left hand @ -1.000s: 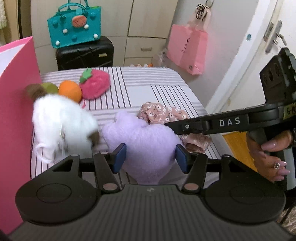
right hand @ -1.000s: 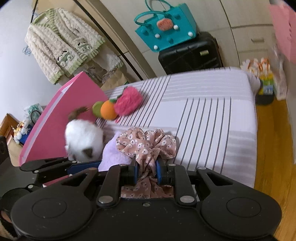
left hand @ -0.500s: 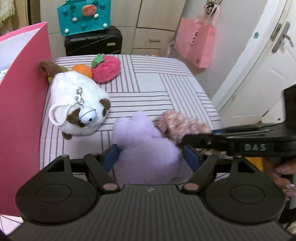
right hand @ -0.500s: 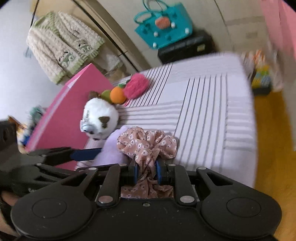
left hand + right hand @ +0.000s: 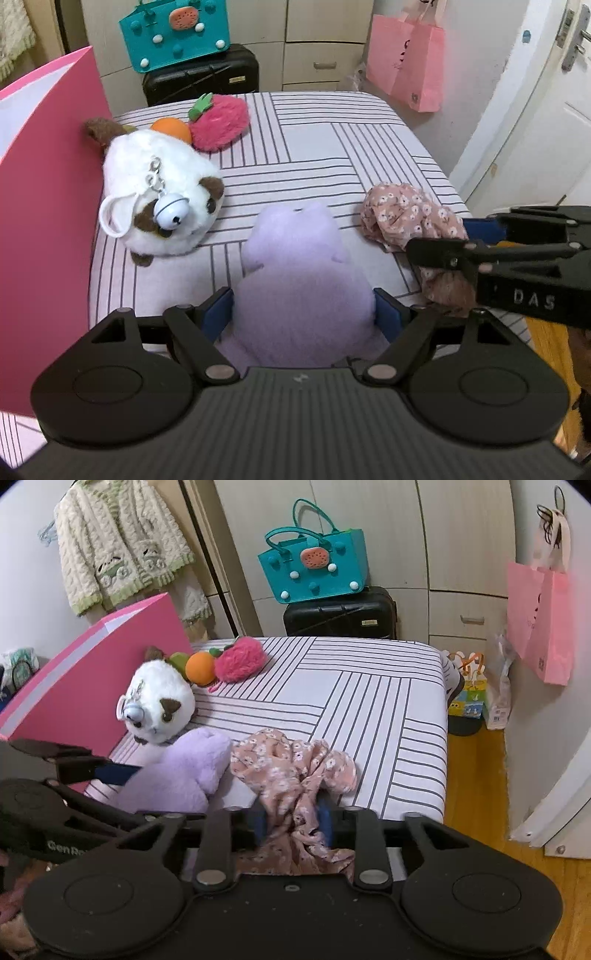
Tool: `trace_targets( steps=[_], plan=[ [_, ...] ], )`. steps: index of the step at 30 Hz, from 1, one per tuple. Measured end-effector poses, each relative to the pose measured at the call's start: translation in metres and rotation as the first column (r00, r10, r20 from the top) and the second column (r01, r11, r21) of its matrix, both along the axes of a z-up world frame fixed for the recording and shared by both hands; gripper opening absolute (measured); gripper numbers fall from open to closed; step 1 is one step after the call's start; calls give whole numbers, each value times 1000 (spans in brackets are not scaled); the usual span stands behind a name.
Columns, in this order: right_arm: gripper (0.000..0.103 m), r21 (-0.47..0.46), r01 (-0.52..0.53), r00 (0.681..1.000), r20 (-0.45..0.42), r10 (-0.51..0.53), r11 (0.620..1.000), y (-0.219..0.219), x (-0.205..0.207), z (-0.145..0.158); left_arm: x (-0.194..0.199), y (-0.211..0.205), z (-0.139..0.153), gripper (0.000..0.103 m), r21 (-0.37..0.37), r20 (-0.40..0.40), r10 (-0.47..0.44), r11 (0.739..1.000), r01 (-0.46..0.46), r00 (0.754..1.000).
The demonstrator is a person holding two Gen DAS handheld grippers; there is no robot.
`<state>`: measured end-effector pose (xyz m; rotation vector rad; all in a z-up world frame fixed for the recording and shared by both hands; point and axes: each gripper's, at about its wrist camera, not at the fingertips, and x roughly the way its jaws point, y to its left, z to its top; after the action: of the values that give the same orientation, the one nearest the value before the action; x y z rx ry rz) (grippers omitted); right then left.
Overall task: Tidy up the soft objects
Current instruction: 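Close the left gripper on the lavender plush bunny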
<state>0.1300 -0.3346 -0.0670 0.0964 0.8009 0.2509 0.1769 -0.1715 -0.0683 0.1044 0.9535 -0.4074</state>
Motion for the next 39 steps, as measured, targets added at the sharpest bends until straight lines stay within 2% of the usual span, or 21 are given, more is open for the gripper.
trace_targets(
  steps=[1,6,8,10,14,16,22,27,31,33,35,39],
  plan=[
    [59,-12,3,1000,4,-3,1000,2,-1,-1,0,1,0,80,-2,-1,1,1000,-1,1000],
    [58,9,16,1000,-1,-16,1000,-1,0,-9,-2,12,2,66,-34,16,41,999,-40,999],
    [25,10,25,1000,15,-25,1000,-3,-2,-8,-2,18,3,63,-62,13,42,997,-41,999],
    [22,31,34,999,17,-35,999,-4,-5,-5,-6,21,8,62,-96,43,18,995,-14,999],
    [21,34,39,999,18,-40,999,2,-12,-2,-15,19,31,62,-110,122,-55,992,68,991],
    [22,44,48,999,12,-48,998,6,-14,-1,-16,19,40,62,-105,134,-80,990,95,988],
    [22,51,32,999,34,-34,998,21,-24,13,-8,34,57,62,-150,52,-134,979,140,990],
    [22,37,20,998,63,-22,999,37,-27,35,-10,56,75,62,-141,44,-169,975,173,985],
    [22,9,-7,998,59,7,1000,53,-28,51,-7,82,95,62,-186,5,-198,963,195,980],
    [22,-15,-34,998,46,34,999,62,-27,60,-3,101,108,62,-253,-15,-218,945,208,976],
    [22,-30,-55,998,36,56,998,70,-25,68,0,121,122,62,-293,-6,-216,934,205,976],
    [22,-18,-103,994,46,104,995,88,-17,88,7,157,144,62,-303,25,-178,937,177,984]
  ],
)
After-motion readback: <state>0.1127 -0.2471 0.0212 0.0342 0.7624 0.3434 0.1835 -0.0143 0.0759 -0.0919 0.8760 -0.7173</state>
